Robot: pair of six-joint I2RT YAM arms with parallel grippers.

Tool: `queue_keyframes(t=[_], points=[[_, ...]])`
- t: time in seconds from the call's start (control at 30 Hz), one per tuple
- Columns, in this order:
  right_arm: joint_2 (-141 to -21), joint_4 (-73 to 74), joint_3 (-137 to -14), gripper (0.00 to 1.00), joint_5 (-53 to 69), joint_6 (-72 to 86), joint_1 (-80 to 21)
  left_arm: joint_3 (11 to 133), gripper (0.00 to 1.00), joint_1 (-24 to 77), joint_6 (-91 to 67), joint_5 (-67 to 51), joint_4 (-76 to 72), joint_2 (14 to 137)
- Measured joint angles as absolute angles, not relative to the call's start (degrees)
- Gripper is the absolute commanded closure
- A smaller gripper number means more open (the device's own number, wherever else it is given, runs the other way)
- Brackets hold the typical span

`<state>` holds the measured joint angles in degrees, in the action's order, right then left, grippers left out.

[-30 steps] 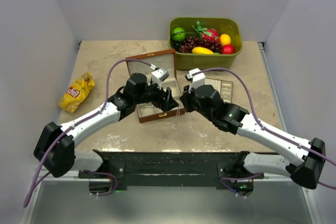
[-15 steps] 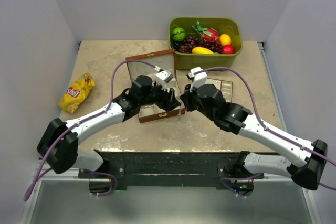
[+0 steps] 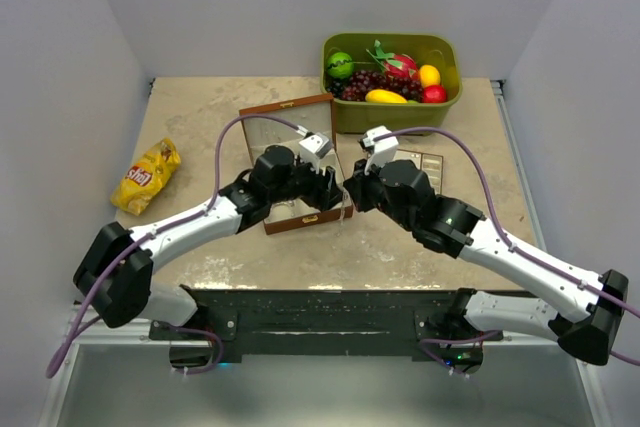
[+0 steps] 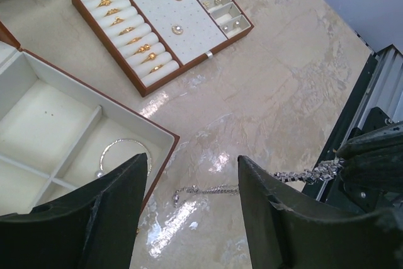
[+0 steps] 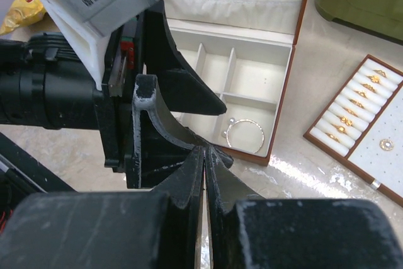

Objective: Organize the mixed jewelry

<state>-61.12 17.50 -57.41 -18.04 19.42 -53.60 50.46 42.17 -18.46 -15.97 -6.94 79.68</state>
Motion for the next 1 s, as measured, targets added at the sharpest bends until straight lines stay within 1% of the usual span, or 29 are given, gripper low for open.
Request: queue_keyframes(t=[0.1,0.23,0.4,0.5,0.67,1.0], points=[[-61.1,17.5,-57.7,0.95,-18.1,19.4,-53.6,50.3,0.36,42.5,-18.5,-15.6,-7.1,79.8],[-61.1,17.5,-58.1,0.95,-18.3,19.4,-53.6,49.3,0.3,42.6,-18.9,-12.1,-6.9,78.7],[-61.1,17.6,-58.1,0.95,-18.5,19.4,-53.6,46.9,0.27,42.6,-19.1,-3.9,-5.3,72.4],[-61.1,17.6,-58.1,0.95,-18.5,19.4,-53.6,46.5,0.27,42.5,-19.1,-1.7,-5.6,69.3],[-61.5,17.6,-58.1,0.95,-18.5,19.4,-53.6,45.3,0.3,42.6,-18.9,-3.4,-8.1,67.8],[-63.1,17.3,-58.4,0.95,-18.3,19.4,-53.6,38.4,0.28,43.3,-18.9,-8.6,-10.7,65.9]])
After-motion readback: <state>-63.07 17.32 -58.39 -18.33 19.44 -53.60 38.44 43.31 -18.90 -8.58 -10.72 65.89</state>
